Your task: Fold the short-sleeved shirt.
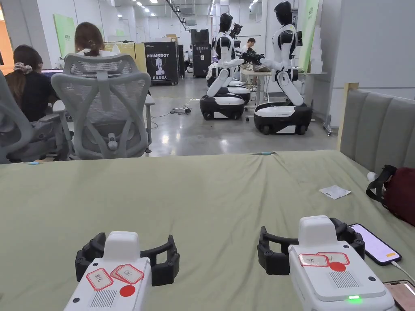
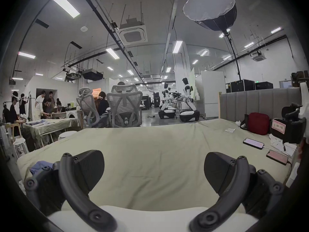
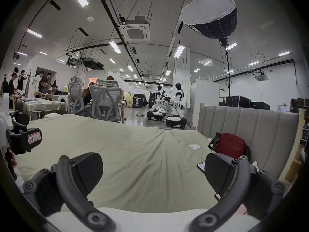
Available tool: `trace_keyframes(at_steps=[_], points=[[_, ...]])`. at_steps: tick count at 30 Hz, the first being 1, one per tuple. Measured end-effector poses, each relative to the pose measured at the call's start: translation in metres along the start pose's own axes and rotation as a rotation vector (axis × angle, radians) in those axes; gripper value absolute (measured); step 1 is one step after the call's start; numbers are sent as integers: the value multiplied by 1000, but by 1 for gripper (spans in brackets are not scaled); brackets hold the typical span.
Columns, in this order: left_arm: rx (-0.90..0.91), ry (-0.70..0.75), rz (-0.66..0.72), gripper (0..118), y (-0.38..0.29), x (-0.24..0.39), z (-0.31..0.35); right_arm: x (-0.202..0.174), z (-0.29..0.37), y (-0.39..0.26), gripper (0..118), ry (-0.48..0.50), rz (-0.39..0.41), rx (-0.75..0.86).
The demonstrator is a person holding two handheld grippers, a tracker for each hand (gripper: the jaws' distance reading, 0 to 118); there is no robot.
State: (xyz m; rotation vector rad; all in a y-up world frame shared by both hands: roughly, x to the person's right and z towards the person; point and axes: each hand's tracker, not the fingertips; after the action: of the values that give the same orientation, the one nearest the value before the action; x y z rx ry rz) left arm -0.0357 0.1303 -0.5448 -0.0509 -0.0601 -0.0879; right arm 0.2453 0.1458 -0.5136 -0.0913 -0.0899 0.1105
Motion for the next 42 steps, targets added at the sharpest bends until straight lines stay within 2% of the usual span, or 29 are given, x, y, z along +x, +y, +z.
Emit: trace_keyframes(at_steps=[42], points=[[-28, 7, -10, 118, -4, -1, 8, -3, 4, -5, 118, 1, -4, -29]])
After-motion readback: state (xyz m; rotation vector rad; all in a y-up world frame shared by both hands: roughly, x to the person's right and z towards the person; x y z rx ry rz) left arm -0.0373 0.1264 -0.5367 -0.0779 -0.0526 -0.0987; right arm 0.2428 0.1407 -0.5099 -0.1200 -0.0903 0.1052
